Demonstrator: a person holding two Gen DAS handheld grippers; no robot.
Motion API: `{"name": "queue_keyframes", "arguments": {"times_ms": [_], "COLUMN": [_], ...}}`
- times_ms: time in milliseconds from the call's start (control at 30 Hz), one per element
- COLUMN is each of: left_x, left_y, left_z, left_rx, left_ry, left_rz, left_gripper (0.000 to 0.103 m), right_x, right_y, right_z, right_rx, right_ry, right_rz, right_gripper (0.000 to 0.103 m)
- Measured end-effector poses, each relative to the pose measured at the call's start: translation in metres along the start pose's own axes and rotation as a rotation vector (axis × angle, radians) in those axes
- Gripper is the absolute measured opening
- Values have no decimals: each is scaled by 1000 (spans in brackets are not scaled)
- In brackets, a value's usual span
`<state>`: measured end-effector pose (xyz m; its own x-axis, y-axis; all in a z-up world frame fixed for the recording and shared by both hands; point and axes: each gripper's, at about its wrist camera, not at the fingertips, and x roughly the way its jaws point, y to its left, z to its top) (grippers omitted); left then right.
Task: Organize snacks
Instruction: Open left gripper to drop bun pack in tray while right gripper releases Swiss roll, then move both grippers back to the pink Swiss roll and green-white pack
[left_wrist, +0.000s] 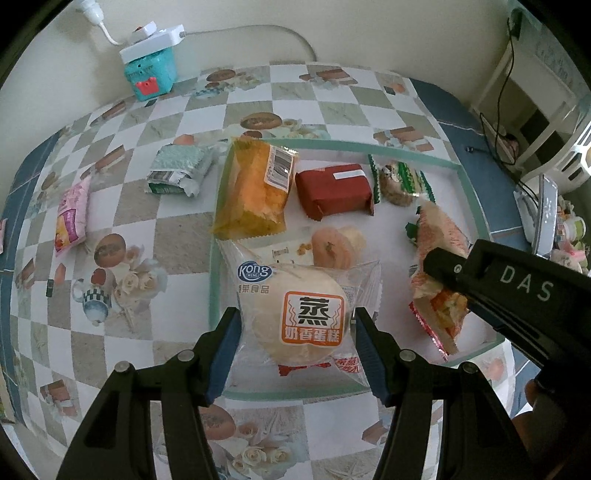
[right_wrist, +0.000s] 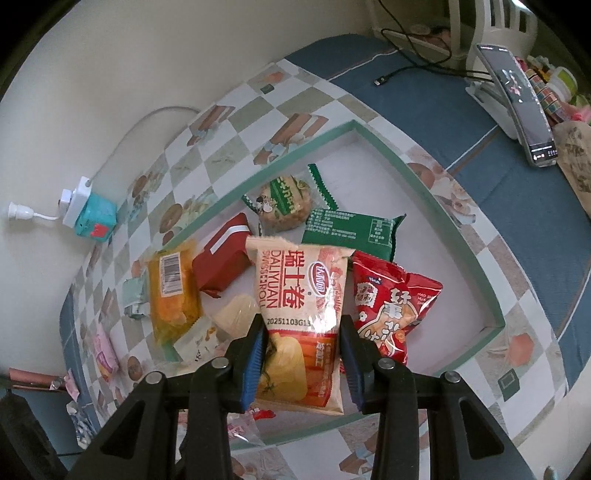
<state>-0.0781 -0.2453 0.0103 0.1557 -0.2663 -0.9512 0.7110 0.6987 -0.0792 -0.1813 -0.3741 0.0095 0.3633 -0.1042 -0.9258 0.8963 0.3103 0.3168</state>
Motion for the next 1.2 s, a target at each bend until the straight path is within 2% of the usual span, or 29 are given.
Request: {"name": "queue_keyframes", "arguments": {"times_ms": [167, 333, 400, 467, 800, 867, 900, 967, 1200], "left_x": [1, 1, 0, 0, -4, -5, -5, -7, -10], "left_y": [-1, 0, 1, 3, 21, 26, 28, 35, 63], "left_z": [0, 0, 1, 1, 5, 6, 7, 8, 12], "left_rx": [3, 6, 2, -3, -65, -82, -93, -112, -208], "left_ry": [-5, -3, -3, -3, -8, -8, -9, -14, -18], "left_rz": [4, 8, 8, 14, -1, -4, -3, -5, -24], "left_gripper": [63, 63, 64, 67, 69, 73, 81, 83, 85], "right_x": [0, 2, 2, 1, 1, 1, 1, 1, 2], "right_y": [1, 2, 2, 1, -1, -1, -1, -2, 0], "right_z": [0, 0, 0, 1, 2, 2, 2, 2, 2], "right_rx": [-7, -11, -10, -3, -4, -6, -6, -6, -17], "right_ry": [-2, 6, 6, 3, -13, -16, -17, -21, -23], "right_rz": [-4, -13, -19, -27, -75, -79, -80, -83, -84], "right_gripper": [42, 47, 51, 64, 89, 94, 96, 101, 103]}}
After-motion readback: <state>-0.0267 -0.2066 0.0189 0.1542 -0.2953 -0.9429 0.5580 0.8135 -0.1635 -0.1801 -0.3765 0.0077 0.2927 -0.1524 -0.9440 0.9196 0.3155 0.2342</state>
